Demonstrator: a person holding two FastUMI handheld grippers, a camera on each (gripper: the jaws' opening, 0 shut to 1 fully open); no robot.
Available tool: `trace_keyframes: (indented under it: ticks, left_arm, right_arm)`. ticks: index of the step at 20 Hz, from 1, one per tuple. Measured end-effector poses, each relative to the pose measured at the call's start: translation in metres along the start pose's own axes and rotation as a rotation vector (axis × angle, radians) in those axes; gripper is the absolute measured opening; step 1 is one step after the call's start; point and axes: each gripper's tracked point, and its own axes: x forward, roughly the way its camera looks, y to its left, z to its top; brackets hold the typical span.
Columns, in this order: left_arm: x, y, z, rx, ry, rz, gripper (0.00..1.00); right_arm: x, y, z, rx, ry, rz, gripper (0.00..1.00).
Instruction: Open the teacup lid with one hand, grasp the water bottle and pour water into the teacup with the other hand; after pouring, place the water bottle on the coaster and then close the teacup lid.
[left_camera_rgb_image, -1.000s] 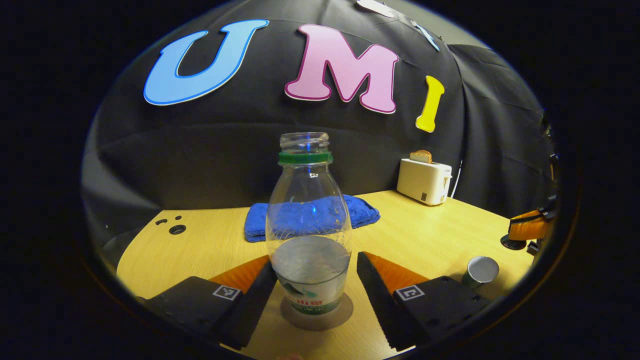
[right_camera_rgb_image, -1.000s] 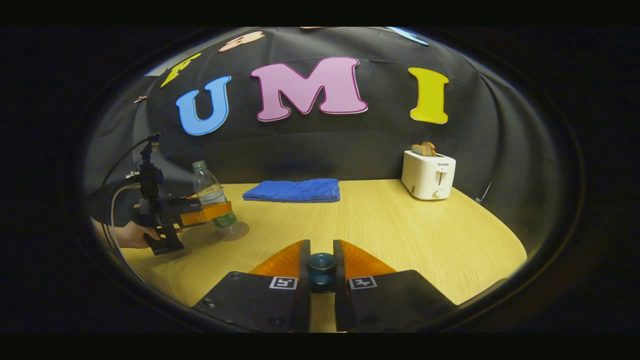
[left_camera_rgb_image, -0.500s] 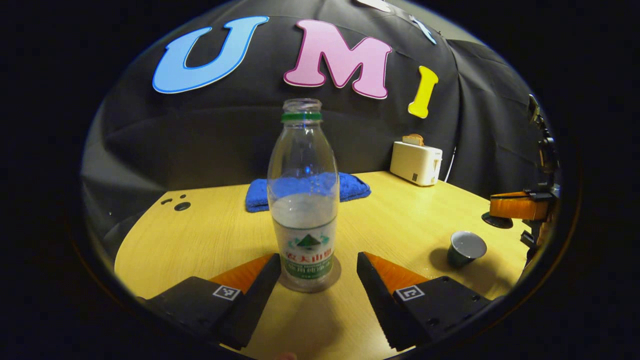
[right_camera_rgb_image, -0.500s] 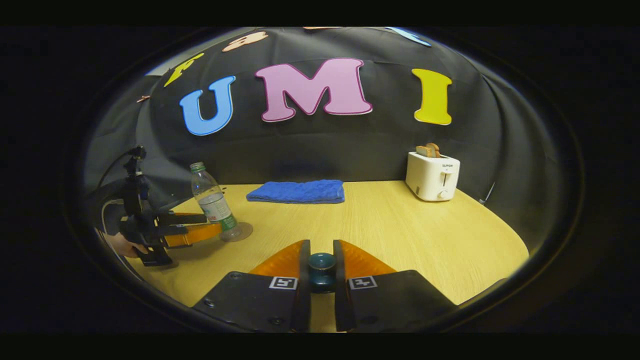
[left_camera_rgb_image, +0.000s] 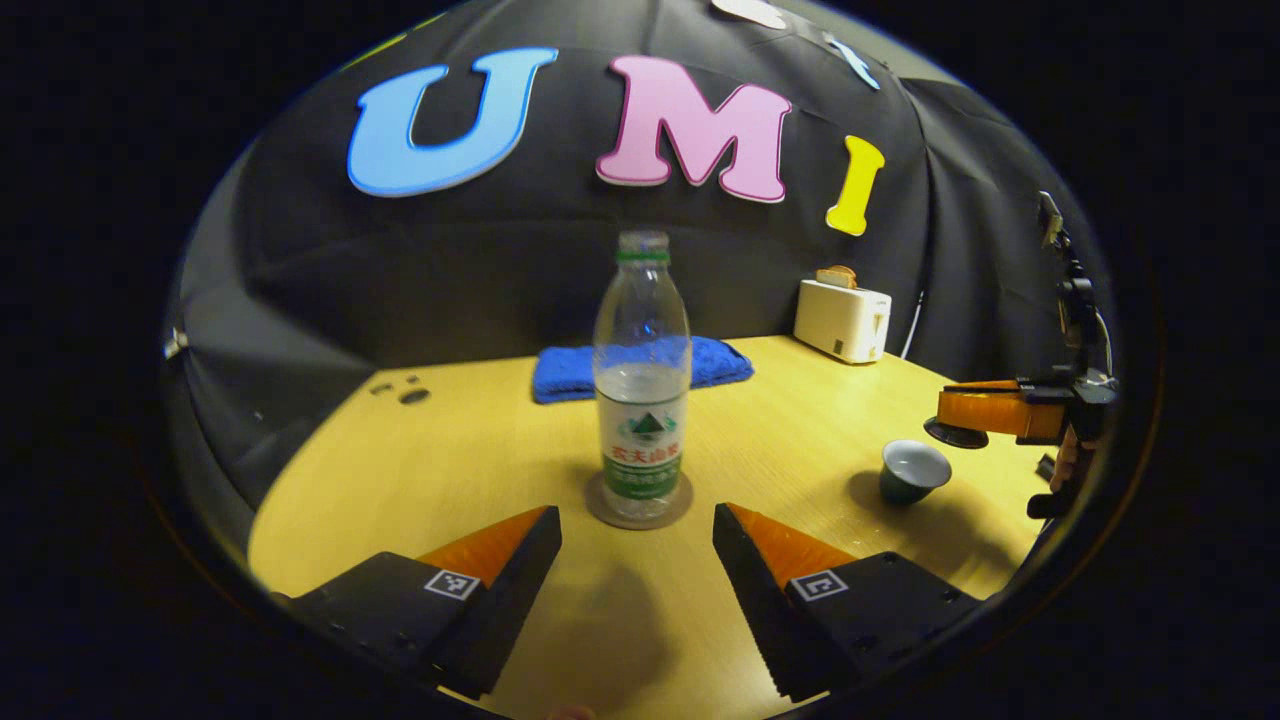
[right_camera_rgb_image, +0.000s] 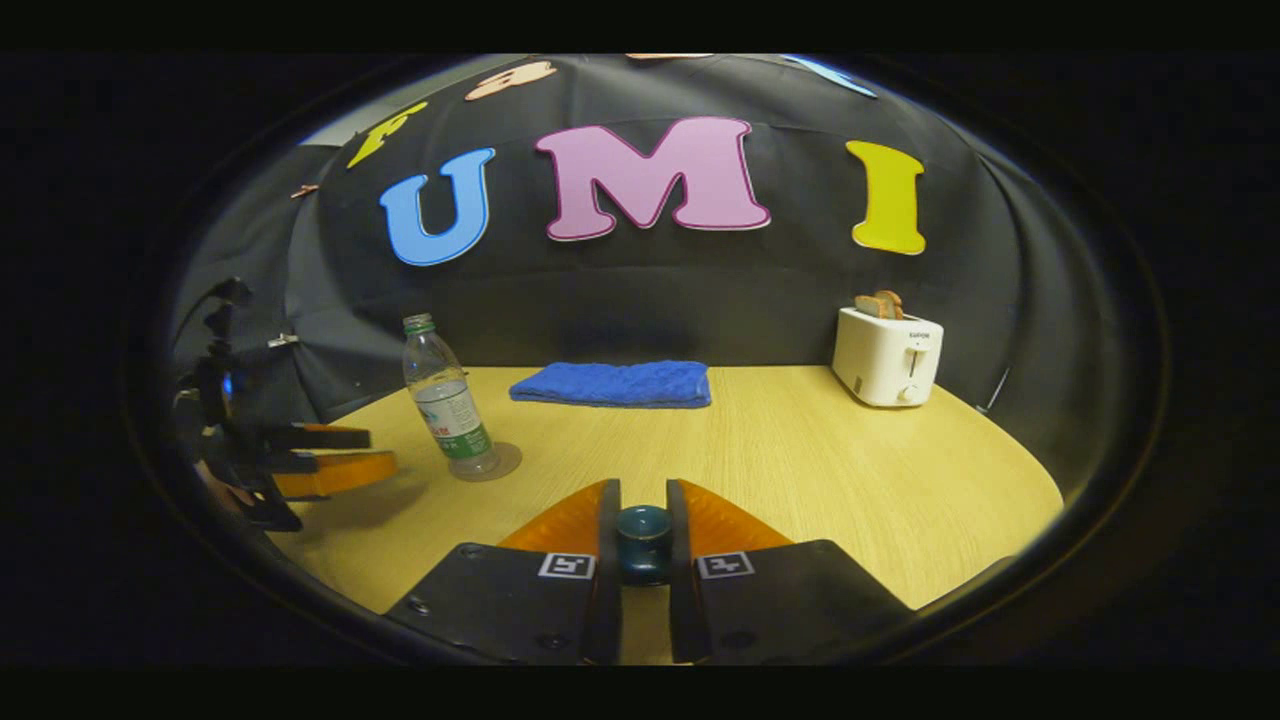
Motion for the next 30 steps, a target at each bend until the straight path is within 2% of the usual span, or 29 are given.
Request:
trace_keyframes:
  ticks: [2, 4, 5, 6, 8, 12, 15, 16, 18, 21, 24, 27, 30]
  left_arm:
    - [-0.024, 0.012, 0.017, 0.002, -0.035, 0.051, 0.96]
    - [-0.039, 0.012, 0.021, -0.074, -0.031, 0.058, 0.96]
    - [-0.044, 0.014, 0.021, -0.120, -0.027, 0.063, 0.96]
    - [-0.049, 0.015, 0.022, -0.161, -0.025, 0.071, 0.96]
    - [-0.055, 0.018, 0.013, -0.214, -0.011, 0.098, 0.96]
    - [-0.055, 0.015, 0.014, -0.213, -0.010, 0.105, 0.96]
    - [-0.055, 0.005, 0.019, -0.212, -0.020, 0.088, 0.96]
    - [-0.055, 0.002, 0.020, -0.212, -0.020, 0.084, 0.96]
    - [-0.055, -0.005, 0.020, -0.223, -0.019, 0.077, 0.96]
    - [-0.059, -0.011, 0.023, -0.229, -0.021, 0.080, 0.96]
    - [-0.063, -0.017, 0.028, -0.247, -0.020, 0.087, 0.96]
    - [-0.070, -0.023, 0.041, -0.267, -0.020, 0.109, 0.96]
    - [-0.081, -0.028, 0.064, -0.295, -0.034, 0.146, 0.96]
  right_arm:
    - [0.006, 0.003, -0.008, 0.005, -0.002, 0.004, 0.27]
    - [0.012, 0.003, -0.016, -0.005, -0.003, 0.001, 0.27]
    - [0.014, 0.005, -0.018, -0.008, -0.004, 0.005, 0.23]
    - [0.016, 0.006, -0.021, -0.009, -0.007, 0.011, 0.27]
    - [0.020, 0.004, -0.021, -0.032, -0.027, 0.001, 0.27]
    - [0.024, -0.002, -0.033, -0.029, -0.014, -0.017, 0.23]
    - [0.025, -0.002, -0.042, -0.027, 0.007, -0.008, 0.27]
    - [0.025, -0.002, -0.040, -0.030, -0.004, -0.010, 0.32]
    - [0.025, -0.001, -0.041, -0.028, -0.001, -0.006, 0.29]
    - [0.025, 0.000, -0.035, -0.006, -0.009, 0.000, 0.36]
    - [0.017, -0.003, -0.022, 0.002, -0.024, -0.001, 0.88]
    - [0.002, -0.009, 0.000, 0.002, -0.032, -0.010, 0.97]
    - [-0.025, -0.017, 0.031, -0.017, -0.035, -0.030, 0.98]
